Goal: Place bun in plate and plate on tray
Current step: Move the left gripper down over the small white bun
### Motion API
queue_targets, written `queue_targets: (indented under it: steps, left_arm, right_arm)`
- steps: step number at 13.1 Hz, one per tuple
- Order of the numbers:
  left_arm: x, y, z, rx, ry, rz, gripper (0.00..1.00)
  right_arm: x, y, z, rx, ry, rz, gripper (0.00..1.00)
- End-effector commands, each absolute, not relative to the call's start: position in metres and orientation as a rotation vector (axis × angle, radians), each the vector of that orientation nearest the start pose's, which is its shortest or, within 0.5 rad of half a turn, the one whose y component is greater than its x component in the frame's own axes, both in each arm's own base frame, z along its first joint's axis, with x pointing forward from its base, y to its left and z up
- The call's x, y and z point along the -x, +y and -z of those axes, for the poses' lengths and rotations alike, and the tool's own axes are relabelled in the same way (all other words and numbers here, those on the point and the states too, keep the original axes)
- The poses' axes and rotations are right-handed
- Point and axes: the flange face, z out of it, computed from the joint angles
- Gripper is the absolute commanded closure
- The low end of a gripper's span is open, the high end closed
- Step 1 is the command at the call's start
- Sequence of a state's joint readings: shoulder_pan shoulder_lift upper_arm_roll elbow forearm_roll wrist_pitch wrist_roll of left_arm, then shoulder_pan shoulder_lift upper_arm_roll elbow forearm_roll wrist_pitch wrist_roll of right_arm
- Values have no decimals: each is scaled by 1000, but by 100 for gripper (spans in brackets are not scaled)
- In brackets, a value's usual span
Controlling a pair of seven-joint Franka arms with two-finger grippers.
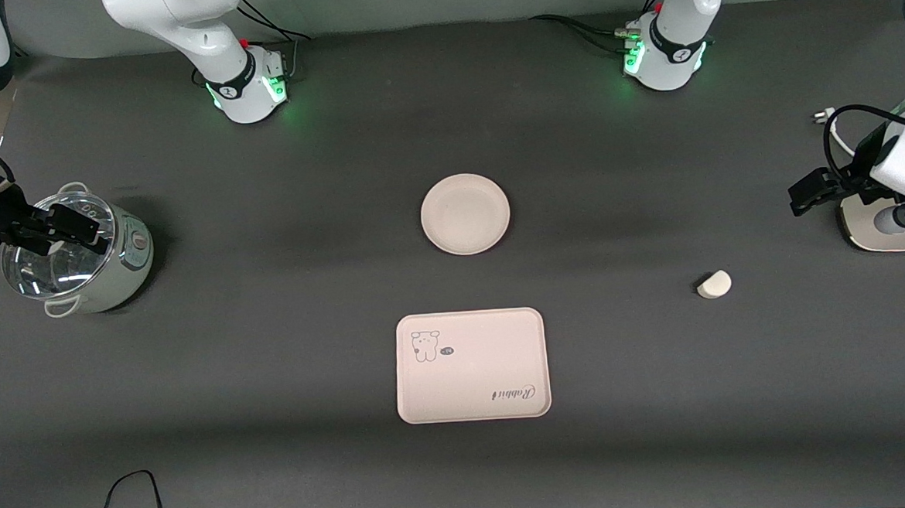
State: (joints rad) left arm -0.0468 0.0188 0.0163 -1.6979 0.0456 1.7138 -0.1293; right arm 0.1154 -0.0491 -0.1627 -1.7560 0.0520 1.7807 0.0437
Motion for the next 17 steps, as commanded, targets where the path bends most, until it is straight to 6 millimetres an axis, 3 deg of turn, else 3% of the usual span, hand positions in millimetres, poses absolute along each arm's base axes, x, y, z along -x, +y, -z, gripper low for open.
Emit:
queue_targets:
  steps: [1, 5, 7, 10, 12, 15, 17]
  left_arm:
    - [-567, -12, -569, 3077, -113, -47, 0]
    - [-568, -11, -568, 3078, -122, -46, 0]
    - [-574, -14, -555, 3080, -115, -71, 0]
    - [-585, -24, -518, 3080, -94, -173, 0]
    - [-595, -22, -477, 3067, -98, -259, 0]
    - [-625, 4, -392, 3083, -186, -315, 0]
    - [-638, 2, -347, 3082, -179, -305, 0]
  right_arm:
    - [-549, -24, -594, 3097, 121, 123, 0]
    - [-550, -23, -593, 3094, 145, 122, 0]
    - [-551, -24, -590, 3086, 150, 113, 0]
    - [-550, -26, -594, 3081, 157, 124, 0]
    - [-551, -22, -586, 3085, 148, 82, 0]
    - [-551, -20, -582, 3089, 116, 56, 0]
    - [-552, -18, -578, 3090, 109, 45, 0]
